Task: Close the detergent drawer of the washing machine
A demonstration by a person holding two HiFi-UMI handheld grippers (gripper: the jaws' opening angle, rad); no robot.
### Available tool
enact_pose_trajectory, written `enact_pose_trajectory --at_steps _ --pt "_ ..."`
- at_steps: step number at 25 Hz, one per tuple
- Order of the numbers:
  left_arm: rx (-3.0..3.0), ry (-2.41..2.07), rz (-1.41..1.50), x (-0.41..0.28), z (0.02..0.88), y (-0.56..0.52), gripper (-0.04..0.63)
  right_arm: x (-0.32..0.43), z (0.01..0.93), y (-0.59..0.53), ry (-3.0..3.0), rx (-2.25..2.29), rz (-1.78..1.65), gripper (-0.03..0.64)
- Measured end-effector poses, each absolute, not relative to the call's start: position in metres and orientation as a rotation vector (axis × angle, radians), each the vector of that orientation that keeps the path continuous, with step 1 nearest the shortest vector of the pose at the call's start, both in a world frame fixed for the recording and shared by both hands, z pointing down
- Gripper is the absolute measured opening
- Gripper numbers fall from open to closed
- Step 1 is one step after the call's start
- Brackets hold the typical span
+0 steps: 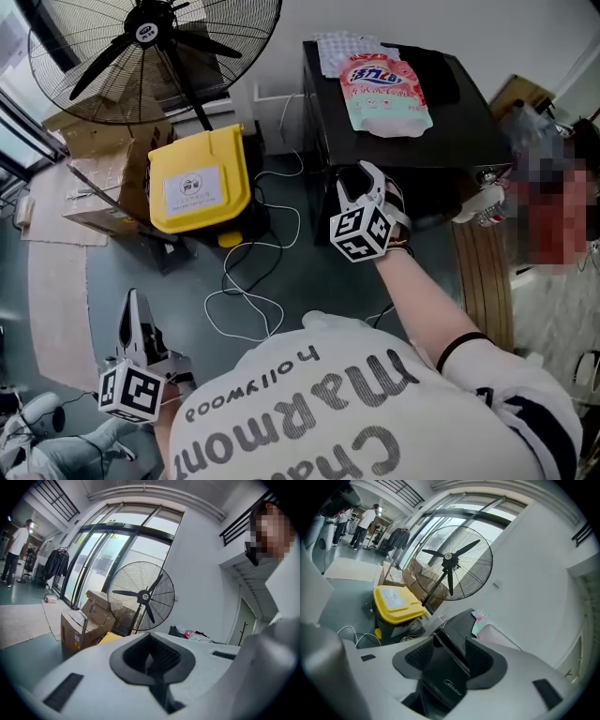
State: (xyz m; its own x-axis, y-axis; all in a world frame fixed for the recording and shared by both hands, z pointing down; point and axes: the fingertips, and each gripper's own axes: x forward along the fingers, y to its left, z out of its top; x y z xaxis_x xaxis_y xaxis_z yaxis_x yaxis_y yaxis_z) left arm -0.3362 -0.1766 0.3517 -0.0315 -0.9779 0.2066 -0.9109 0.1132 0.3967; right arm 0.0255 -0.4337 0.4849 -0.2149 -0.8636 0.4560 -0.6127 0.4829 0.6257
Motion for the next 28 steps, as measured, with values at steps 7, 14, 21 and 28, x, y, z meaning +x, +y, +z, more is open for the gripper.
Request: enact_pose_trajectory --at_steps 7,14,21,28 --pt "1.809 -2.008 -0.225 -0.345 0.351 -0.174 0.008 0.024 0.485 -0.437 -1.923 1.228 -0.438 0.241" --pt "1.806 -1.999 -0.225 -0.339 0.356 -0.180 0.008 0.023 0.485 -0.439 -1.922 1.218 -0.477 0.242" --pt "1.807 -2.002 -0.226 -0.336 0.356 -0.184 0.008 0.023 0.485 -0.442 -1.915 1.209 -0.499 0.255" --pt "1.820 -1.982 -0.215 -0.330 0.359 -0.186 0.008 0.028 0.486 -0.441 -1.946 1.243 -0.435 0.259"
